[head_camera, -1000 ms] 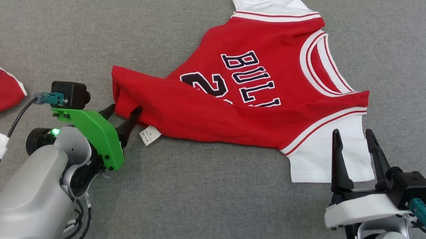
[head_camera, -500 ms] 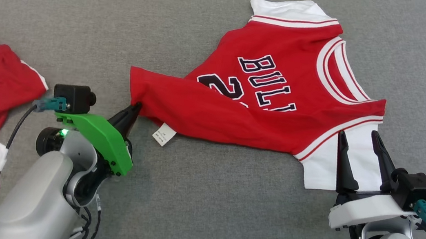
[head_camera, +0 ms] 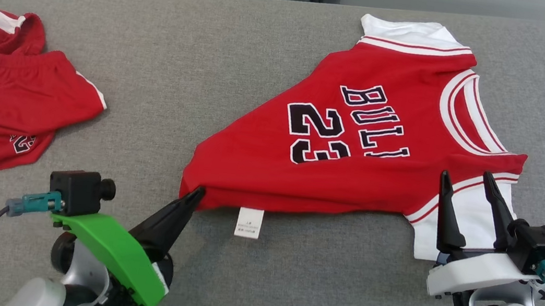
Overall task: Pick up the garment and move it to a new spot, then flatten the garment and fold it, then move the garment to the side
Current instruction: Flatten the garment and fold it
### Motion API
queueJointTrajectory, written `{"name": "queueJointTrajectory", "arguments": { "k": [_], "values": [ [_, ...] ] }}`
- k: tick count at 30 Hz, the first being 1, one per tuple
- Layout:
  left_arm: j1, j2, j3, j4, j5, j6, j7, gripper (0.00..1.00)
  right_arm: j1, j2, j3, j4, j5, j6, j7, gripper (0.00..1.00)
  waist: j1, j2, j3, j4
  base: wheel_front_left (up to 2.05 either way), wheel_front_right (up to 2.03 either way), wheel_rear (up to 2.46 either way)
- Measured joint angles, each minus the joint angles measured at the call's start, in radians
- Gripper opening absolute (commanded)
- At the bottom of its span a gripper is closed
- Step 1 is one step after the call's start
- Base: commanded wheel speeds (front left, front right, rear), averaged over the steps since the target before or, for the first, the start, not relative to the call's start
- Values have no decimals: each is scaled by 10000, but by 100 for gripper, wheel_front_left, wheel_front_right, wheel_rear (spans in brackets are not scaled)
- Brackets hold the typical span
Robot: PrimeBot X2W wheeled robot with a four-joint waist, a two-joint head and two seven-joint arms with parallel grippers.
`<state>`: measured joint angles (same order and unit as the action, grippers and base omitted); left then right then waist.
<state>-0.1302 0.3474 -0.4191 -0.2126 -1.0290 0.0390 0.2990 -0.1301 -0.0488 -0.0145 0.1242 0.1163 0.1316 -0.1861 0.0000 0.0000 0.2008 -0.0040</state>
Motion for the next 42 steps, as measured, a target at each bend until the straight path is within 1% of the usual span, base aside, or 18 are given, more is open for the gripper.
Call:
{"name": "queueJointTrajectory", "arguments": {
  "k": [2,3,5,8,11,15,17,23,27,28,29,32,35,39,42],
  "values": [
    [132,343,17,-35,196,295,201,0,-1,-6,-15,-13,2,0,0,100,0,0,53,-12,0,0,0],
    [127,422,77,100,272,412,215,0,-5,-4,-17,-21,2,0,-2,100,0,0,92,-28,0,0,0],
    [-27,376,71,650,370,518,226,0,-26,0,-10,-40,4,0,-2,100,0,1,162,-69,0,0,0],
    [-854,405,-167,2265,1051,765,357,0,-107,-2,21,-52,4,0,-2,100,0,0,261,-194,0,0,0],
    [-1723,173,-290,3914,1632,857,-50,0,-222,-2,128,-36,8,0,-4,100,0,0,340,-361,0,0,0],
    [-2534,17,-441,5568,2192,886,-502,0,-270,-4,209,10,36,0,-23,100,0,0,401,-639,0,0,0],
    [-2810,-48,-441,6065,2322,861,-784,0,-278,-4,205,50,36,0,-54,100,0,0,410,-764,0,0,0],
    [-3549,-109,-299,6934,2518,742,-1528,0,-218,-6,128,117,36,0,-81,100,0,0,261,-921,0,0,0],
    [-3839,-115,-318,7352,2686,742,-1699,0,-204,-6,196,132,36,0,-77,100,0,0,75,-901,0,0,0],
    [-3833,-132,-351,7455,2685,702,-1695,44,-202,-4,215,144,44,0,-77,100,0,0,22,-890,0,0,0],
    [-3824,-151,-372,7524,2685,667,-1701,100,-198,-2,228,150,50,0,-77,100,0,0,-24,-880,0,0,0],
    [-3695,-249,-439,7580,2669,525,-1908,100,-177,-4,217,174,69,0,-75,100,0,0,-183,-837,0,0,0],
    [-3249,-288,-460,7444,2665,378,-2426,100,-156,-2,104,173,123,0,-77,100,0,0,-361,-779,0,0,0],
    [-2811,-280,-336,6915,2769,240,-3609,100,-113,-6,-125,171,127,0,-81,100,0,0,-578,-687,0,0,0],
    [-2314,-251,-142,6397,2951,226,-4857,100,-15,-2,-265,132,94,0,-50,100,0,0,-748,-578,0,0,0]
  ]
}}
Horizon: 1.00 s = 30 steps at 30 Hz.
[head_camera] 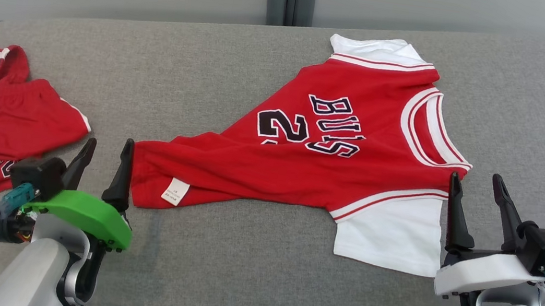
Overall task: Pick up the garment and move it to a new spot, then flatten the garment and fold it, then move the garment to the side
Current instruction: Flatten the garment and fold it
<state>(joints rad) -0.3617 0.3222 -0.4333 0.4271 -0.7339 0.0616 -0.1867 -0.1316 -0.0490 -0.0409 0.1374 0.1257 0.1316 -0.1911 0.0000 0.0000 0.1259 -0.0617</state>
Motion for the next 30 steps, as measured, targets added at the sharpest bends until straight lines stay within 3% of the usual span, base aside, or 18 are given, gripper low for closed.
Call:
{"name": "queueJointTrajectory", "arguments": {
  "k": [5,8,20,30],
  "values": [
    [582,-46,673,-947,698,184,-717,100,40,0,-176,-71,-117,0,90,100,0,0,-229,197,0,0,0],
    [1087,-408,1569,-1967,1413,259,-757,100,52,2,-257,-100,-184,0,153,100,0,0,-342,317,0,0,0],
    [3013,-1824,3340,-2752,3269,-1066,-773,100,278,-4,-226,-144,-616,-2,663,100,0,0,-879,571,0,0,0],
    [3340,-2188,3868,-1944,3848,-1457,-775,100,693,-21,-359,-161,-832,0,779,100,0,0,-1209,764,0,0,0]
  ]
}}
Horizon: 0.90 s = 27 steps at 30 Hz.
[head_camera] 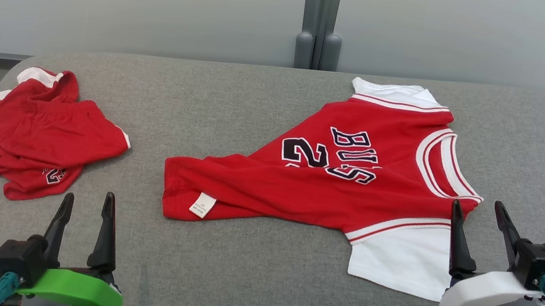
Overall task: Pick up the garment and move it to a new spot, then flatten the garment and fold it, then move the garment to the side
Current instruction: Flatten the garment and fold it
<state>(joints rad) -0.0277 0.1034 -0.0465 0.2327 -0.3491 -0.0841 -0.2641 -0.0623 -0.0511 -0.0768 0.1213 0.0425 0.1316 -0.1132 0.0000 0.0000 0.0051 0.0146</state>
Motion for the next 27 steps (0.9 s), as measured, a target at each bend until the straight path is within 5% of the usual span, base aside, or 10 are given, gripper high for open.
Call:
{"name": "queueJointTrajectory", "arguments": {
  "k": [16,23,27],
  "values": [
    [-230,-173,127,451,464,-215,-2,100,80,6,192,-73,107,0,295,100,0,0,106,-301,0,0,0],
    [-1418,-196,-445,1626,612,-190,1233,100,-151,13,123,-199,81,0,2406,100,0,0,480,-475,0,0,0],
    [-2123,-334,-554,2564,451,282,2339,100,-86,6,-90,-161,309,0,3626,100,0,0,773,-579,0,0,0]
  ]
}}
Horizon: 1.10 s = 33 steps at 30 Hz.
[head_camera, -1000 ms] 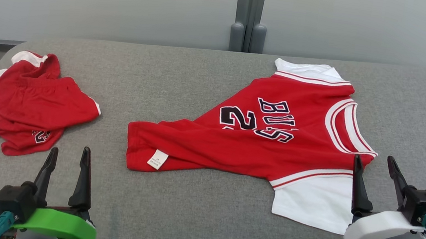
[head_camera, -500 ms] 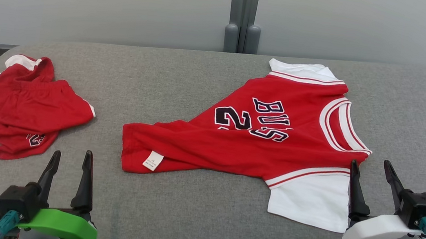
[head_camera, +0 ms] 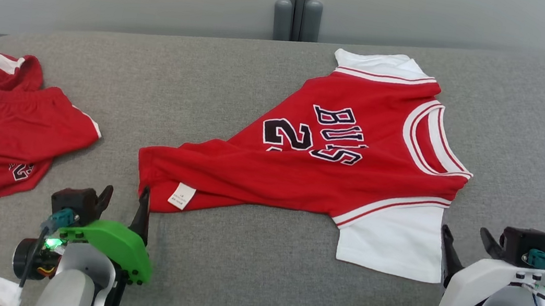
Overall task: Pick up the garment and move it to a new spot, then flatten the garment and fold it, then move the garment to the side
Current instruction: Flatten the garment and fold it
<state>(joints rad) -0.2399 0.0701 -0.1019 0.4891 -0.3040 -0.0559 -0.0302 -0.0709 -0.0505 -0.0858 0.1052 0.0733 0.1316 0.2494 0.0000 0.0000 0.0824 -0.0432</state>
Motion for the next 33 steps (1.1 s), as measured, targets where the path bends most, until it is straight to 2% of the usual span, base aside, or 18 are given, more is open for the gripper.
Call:
{"name": "queueJointTrajectory", "arguments": {
  "k": [4,9,19,25,33],
  "values": [
    [-619,-102,-261,477,-25,403,439,100,48,13,54,255,426,0,715,100,0,0,302,-117,0,0,0],
    [-934,-159,-405,913,-81,663,522,100,-123,10,186,796,522,-2,1118,100,0,0,653,-282,0,0,0],
    [-1212,-132,-307,1350,-207,865,107,100,-917,10,932,2174,98,0,1012,100,0,0,986,-415,0,0,0],
    [-1220,-35,-290,1373,-286,861,-67,100,-1005,-8,1093,2470,10,-12,1018,100,0,0,1011,-322,0,0,0],
    [-1729,96,-525,1814,-454,405,251,100,-1083,-42,1350,2533,13,-33,999,100,0,0,1111,-317,0,0,0]
  ]
}}
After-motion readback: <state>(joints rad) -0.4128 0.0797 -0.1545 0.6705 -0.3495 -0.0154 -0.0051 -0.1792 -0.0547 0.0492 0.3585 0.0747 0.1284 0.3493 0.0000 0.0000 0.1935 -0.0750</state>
